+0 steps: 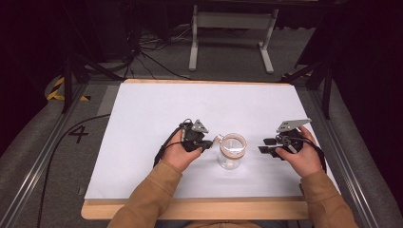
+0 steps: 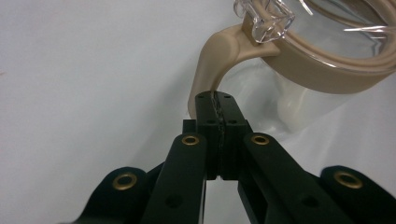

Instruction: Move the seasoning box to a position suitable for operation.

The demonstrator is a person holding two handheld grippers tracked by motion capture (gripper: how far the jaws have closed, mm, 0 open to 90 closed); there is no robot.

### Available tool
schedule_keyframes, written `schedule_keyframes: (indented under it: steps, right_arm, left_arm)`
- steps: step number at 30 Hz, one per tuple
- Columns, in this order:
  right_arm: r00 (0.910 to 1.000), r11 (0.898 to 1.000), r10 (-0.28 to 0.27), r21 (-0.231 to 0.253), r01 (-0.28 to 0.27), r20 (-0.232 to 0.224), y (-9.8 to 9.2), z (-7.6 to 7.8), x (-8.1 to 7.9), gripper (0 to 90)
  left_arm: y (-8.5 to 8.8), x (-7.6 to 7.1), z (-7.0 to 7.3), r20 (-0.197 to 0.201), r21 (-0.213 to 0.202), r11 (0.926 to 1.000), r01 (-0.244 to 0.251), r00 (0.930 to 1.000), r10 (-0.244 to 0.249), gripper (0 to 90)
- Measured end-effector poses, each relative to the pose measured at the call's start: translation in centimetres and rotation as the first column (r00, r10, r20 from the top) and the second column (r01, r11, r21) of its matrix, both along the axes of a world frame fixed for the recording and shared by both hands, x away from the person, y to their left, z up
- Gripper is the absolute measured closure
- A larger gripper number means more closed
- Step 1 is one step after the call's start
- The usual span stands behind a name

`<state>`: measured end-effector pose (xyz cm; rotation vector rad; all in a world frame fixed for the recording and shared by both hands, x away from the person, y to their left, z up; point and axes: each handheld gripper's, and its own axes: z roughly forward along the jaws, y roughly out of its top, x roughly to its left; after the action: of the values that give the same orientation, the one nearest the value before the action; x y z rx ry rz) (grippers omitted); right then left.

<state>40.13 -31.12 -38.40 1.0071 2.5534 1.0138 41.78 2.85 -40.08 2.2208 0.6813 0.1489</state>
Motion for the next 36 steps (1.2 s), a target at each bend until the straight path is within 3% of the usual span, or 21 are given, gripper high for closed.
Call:
schedule_keyframes:
  steps: [2,8,18,20,25,30,36]
  right_arm:
    - [1.0000,1.000,-0.003,-0.006,0.003,0.002,-0.2,-0.1,-0.3,56.9]
    - [0.9994,0.999,-0.035,-0.007,0.035,-0.008,-1.1,-0.4,-1.2,56.9]
    - [0.9956,0.996,-0.093,-0.017,0.093,-0.007,-2.9,-0.7,-3.1,59.9]
    - [0.9965,0.996,-0.083,-0.015,0.083,0.011,-2.9,-0.7,-3.0,65.4]
    - [0.9979,0.999,-0.031,0.045,0.029,0.056,-1.9,-0.7,-2.9,82.5]
    - [0.9918,0.989,0.047,0.136,-0.063,0.118,-0.4,-1.2,-1.7,84.1]
    - [0.9903,0.987,0.055,0.141,-0.073,0.128,1.2,-2.1,0.2,84.2]
  left_arm:
    - [-0.2,0.5,0.0,0.020,-0.008,1.0000,0.004,0.9998,-0.004,90.0]
    - [-0.6,1.6,0.0,0.030,-0.014,0.9998,0.011,0.9995,-0.011,90.0]
    - [-1.4,3.2,-0.2,0.025,-0.037,0.9991,0.021,0.9995,-0.020,90.0]
    - [-1.3,3.2,-0.1,0.023,-0.040,0.9990,0.019,0.9996,-0.018,89.8]
    - [-0.6,2.7,0.6,0.026,-0.068,0.9977,0.010,0.9996,-0.008,88.7]
    - [0.8,2.0,1.2,0.021,-0.094,0.9956,-0.007,0.9997,0.009,88.2]
    - [3.7,0.7,1.9,0.026,-0.119,0.9900,-0.076,0.9965,0.079,87.0]
